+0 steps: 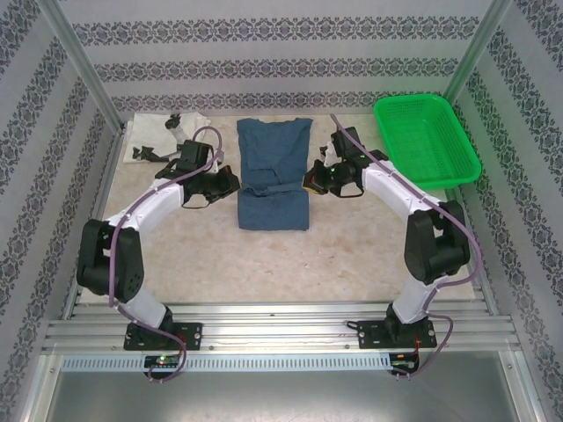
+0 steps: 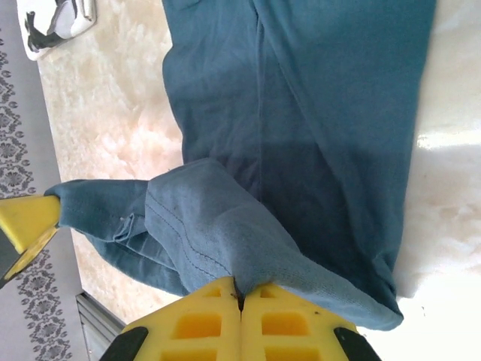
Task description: Fold and stack the t-shirts
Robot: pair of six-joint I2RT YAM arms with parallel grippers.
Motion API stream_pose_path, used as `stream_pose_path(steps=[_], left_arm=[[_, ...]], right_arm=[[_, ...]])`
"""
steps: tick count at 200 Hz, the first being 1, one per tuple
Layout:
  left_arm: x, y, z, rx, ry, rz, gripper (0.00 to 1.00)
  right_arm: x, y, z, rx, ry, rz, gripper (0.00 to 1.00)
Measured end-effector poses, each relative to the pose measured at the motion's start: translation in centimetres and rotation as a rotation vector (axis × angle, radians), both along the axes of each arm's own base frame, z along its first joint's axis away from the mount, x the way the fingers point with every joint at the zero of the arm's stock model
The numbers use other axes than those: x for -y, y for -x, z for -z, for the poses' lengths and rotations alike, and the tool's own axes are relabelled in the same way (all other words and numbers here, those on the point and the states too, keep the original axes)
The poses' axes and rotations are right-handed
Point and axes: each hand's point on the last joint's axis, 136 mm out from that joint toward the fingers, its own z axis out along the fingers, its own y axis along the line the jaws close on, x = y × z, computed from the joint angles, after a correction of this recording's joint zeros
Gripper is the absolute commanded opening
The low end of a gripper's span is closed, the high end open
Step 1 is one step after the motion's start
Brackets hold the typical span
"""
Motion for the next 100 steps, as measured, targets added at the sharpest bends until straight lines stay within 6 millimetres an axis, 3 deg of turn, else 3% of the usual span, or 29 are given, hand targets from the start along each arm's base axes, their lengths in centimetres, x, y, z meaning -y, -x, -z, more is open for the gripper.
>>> stream_pose_path(steps=[100], left_arm=[[-0.3, -4.2, 1.7, -0.012, 0.014, 0.003, 0.00]], right_arm=[[0.6, -4.5, 2.0, -0.027, 0.011, 0.001, 0.00]])
